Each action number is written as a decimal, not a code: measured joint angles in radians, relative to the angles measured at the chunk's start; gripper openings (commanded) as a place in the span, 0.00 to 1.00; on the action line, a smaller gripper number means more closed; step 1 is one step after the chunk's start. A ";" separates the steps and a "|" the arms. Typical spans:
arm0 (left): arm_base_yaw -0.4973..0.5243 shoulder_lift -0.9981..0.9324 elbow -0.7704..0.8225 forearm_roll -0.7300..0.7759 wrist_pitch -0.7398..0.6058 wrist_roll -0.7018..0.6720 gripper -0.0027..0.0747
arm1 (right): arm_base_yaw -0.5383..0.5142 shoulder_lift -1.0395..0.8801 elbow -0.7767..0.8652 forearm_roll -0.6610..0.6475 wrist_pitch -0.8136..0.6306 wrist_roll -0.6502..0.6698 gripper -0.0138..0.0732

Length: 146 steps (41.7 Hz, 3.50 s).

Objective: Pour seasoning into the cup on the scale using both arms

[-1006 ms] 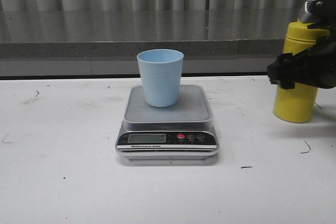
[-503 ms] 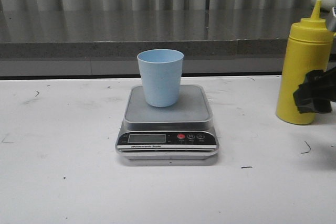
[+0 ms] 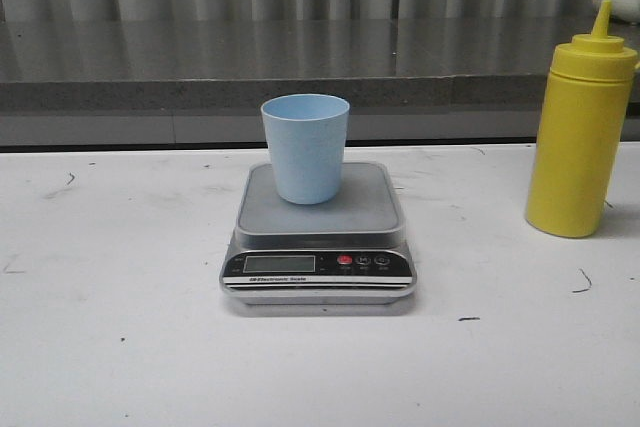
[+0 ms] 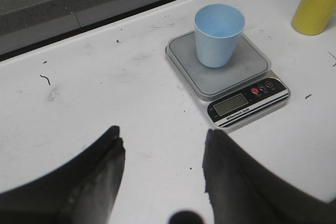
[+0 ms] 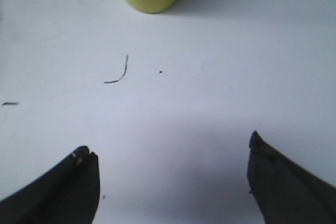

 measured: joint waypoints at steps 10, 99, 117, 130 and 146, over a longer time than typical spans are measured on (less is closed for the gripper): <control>0.000 0.000 0.000 0.000 0.000 0.000 0.48 | 0.000 -0.249 -0.012 0.171 0.143 -0.192 0.84; 0.294 -0.374 0.361 -0.135 -0.339 0.000 0.01 | 0.002 -0.621 -0.014 0.053 0.331 -0.109 0.02; 0.465 -0.672 0.766 -0.185 -0.650 0.000 0.01 | 0.002 -0.621 -0.014 0.053 0.332 -0.109 0.02; 0.484 -0.706 0.789 -0.184 -0.724 0.000 0.01 | 0.002 -0.621 -0.014 0.053 0.333 -0.109 0.02; 0.516 -0.706 0.789 -0.154 -0.729 0.000 0.01 | 0.002 -0.621 -0.014 0.053 0.335 -0.109 0.02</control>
